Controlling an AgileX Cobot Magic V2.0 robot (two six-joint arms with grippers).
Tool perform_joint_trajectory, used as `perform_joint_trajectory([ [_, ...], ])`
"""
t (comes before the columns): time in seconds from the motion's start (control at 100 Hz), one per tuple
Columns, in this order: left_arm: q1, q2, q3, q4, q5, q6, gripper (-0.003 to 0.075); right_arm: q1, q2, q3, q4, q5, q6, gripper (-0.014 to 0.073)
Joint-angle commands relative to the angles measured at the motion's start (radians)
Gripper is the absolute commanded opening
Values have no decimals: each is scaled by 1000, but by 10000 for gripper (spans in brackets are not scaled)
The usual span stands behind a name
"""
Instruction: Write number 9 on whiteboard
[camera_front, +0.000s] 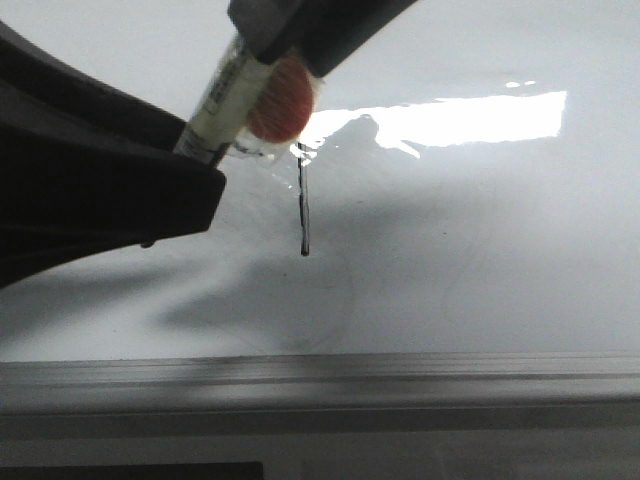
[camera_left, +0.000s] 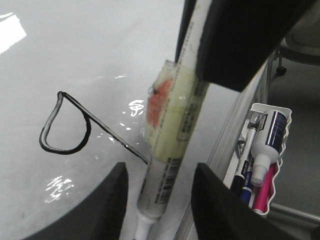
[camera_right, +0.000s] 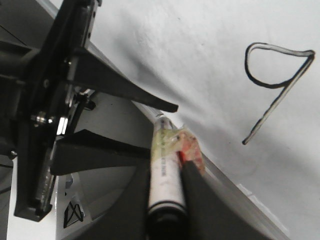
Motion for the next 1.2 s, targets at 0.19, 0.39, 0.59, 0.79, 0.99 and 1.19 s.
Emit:
perform_joint_trajectory([
  [0.19, -8, 3, -32, 7, -69, -4, 253, -2, -17, -37, 35, -67, 2, -42],
  [0.39, -8, 3, -32, 7, -69, -4, 13, -2, -17, -37, 35, -65, 2, -42],
  [0.59, -8, 3, -32, 7, -69, -4, -20, -2, -17, -37, 35, -65, 2, -38],
  [0.79, -8, -1, -32, -91, -62, -4, -20, -6, -17, -37, 28, -65, 2, 302],
  [0.99, 4, -30, -32, -566, -4, -4, -21, -6, -19, -37, 21, -59, 2, 416],
  [1.19, 55, -12, -32, -831, -14, -4, -21, -6, -19, -37, 21, -42, 2, 415],
])
